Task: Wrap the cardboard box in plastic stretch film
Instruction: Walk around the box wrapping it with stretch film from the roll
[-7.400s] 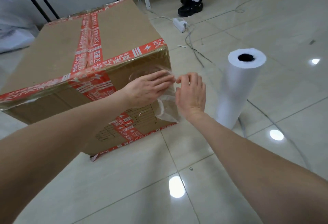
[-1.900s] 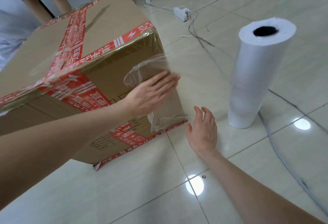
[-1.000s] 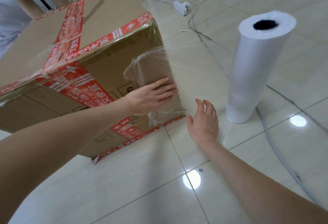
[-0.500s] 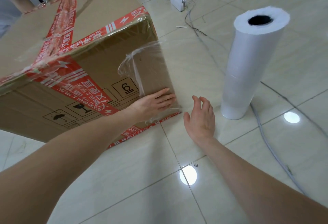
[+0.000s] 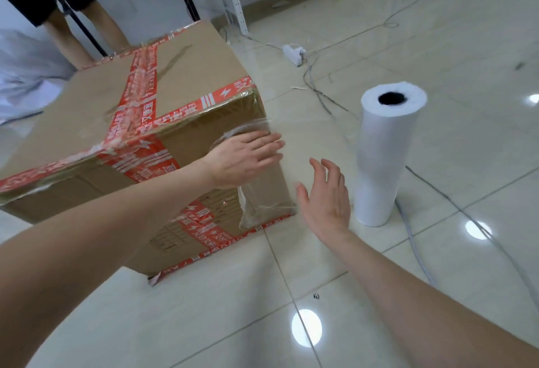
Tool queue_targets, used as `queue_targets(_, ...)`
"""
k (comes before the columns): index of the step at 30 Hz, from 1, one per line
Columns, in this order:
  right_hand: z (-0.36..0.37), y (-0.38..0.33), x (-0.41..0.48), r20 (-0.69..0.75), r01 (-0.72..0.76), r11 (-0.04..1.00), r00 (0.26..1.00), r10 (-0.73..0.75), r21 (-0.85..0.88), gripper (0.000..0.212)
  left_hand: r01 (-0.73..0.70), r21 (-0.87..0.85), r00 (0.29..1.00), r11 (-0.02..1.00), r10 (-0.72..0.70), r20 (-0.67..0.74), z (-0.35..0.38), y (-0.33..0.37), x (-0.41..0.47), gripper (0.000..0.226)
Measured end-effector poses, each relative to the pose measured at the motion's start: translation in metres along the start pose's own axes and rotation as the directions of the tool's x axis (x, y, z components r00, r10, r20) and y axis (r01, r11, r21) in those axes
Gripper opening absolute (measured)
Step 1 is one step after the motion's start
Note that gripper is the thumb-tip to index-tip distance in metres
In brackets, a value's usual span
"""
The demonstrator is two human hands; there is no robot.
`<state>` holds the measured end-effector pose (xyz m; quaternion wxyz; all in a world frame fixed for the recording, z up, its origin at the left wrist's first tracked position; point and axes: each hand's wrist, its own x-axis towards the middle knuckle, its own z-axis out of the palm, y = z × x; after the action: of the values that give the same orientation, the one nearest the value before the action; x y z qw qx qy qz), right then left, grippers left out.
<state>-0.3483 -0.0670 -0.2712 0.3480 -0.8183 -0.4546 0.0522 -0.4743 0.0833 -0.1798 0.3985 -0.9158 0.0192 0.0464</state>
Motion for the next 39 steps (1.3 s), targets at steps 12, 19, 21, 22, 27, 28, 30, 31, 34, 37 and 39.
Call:
queue_targets(12, -0.116, -0.017, 0.058, -0.347, 0.263, 0.955, 0.89, -0.296, -0.139, 0.047, 0.341, -0.376, 0.893, 0.862, -0.422, -0.159, -0.101, -0.023, 0.088, 0.035)
queue_targets(19, -0.166, 0.012, 0.091, -0.125, -0.333, 0.942, 0.937, 0.327, -0.034, 0.05, 0.613, -0.677, 0.732, 0.408, -0.616, 0.291, -0.134, 0.002, 0.171, 0.04)
queue_targets(21, -0.173, 0.016, 0.098, 0.028, -0.46, 0.88, 0.887, 0.46, 0.117, 0.048, 0.645, -0.72, 0.678, 0.256, -0.628, 0.383, -0.134, 0.006, 0.188, 0.038)
queue_targets(22, -0.176, 0.016, 0.099, 0.101, -0.493, 0.855, 0.87, 0.483, 0.163, 0.043, 0.659, -0.726, 0.655, 0.195, -0.623, 0.428, -0.133, 0.007, 0.195, 0.036)
queue_targets(27, -0.177, 0.026, 0.112, 0.183, -0.574, 0.79, 0.819, 0.545, 0.214, 0.019, 0.715, -0.695, 0.618, 0.083, -0.541, 0.57, -0.124, 0.002, 0.216, 0.019)
queue_targets(28, -0.176, 0.027, 0.115, 0.213, -0.592, 0.779, 0.805, 0.554, 0.208, 0.02, 0.719, -0.691, 0.616, 0.073, -0.527, 0.586, -0.12, 0.001, 0.218, 0.022)
queue_targets(30, -0.174, 0.027, 0.121, 0.238, -0.598, 0.773, 0.798, 0.553, 0.212, 0.024, 0.725, -0.688, 0.606, 0.032, -0.504, 0.615, -0.114, -0.003, 0.221, 0.022)
queue_targets(31, -0.173, 0.026, 0.123, 0.234, -0.587, 0.781, 0.807, 0.542, 0.215, 0.024, 0.721, -0.693, 0.601, 0.008, -0.503, 0.62, -0.11, -0.004, 0.222, 0.018)
queue_targets(34, -0.168, 0.025, 0.134, 0.2, -0.546, 0.801, 0.837, 0.509, 0.246, 0.018, 0.693, -0.721, 0.594, -0.026, -0.546, 0.591, -0.1, -0.011, 0.224, 0.006)
queue_targets(37, -0.16, 0.028, 0.148, 0.171, -0.536, 0.8, 0.844, 0.508, 0.269, 0.022, 0.683, -0.728, 0.582, -0.054, -0.563, 0.587, -0.088, -0.017, 0.227, 0.009)
queue_targets(39, -0.153, 0.028, 0.158, 0.15, -0.527, 0.813, 0.85, 0.505, 0.248, 0.016, 0.687, -0.723, 0.566, -0.07, -0.573, 0.593, -0.081, -0.024, 0.229, 0.007)
